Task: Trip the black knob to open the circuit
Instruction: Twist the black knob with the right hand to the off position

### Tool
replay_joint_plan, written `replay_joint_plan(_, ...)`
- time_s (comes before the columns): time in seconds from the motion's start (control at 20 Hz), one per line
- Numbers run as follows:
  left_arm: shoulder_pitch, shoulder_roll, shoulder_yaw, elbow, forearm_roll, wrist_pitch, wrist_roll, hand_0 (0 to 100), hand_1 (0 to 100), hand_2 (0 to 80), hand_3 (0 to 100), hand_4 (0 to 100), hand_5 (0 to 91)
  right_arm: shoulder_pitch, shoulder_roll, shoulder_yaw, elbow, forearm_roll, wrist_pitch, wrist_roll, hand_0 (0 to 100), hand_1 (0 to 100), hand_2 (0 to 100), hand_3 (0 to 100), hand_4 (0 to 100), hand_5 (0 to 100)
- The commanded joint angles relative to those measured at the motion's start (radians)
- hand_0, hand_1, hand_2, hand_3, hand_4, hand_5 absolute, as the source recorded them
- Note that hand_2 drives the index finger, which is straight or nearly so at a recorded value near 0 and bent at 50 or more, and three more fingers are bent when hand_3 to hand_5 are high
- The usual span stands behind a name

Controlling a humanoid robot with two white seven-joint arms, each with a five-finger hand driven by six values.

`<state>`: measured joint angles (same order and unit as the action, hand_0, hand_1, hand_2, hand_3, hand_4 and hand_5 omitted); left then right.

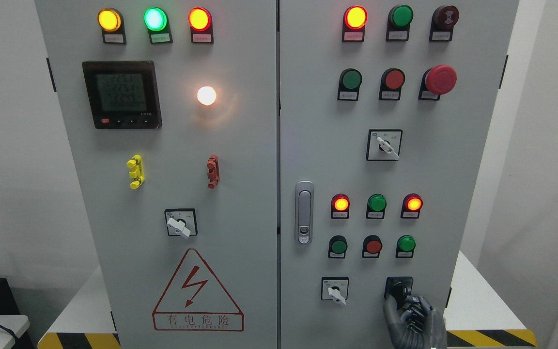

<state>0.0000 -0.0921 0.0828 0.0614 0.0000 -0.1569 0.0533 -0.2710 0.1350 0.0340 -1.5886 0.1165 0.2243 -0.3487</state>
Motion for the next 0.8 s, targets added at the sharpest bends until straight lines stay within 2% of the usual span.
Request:
replay_joint_plan(0.0,-0.008,0.0,0.0,0.0,-0.034,0.0,0.0,12,39,0.0,0,0,0.0,-0.001,0.0,0.001,-0.004,-0.014,-0.002,-0.001,56,72,63,96,97,97)
replay_joint_plan(0.75,-0.008,0.0,0.0,0.0,-0.034,0.0,0.0,12,39,0.0,0,0,0.0,-0.008,0.0,0.003,-0.005,-0.061,-0.002,0.001,56,72,63,97,97,97)
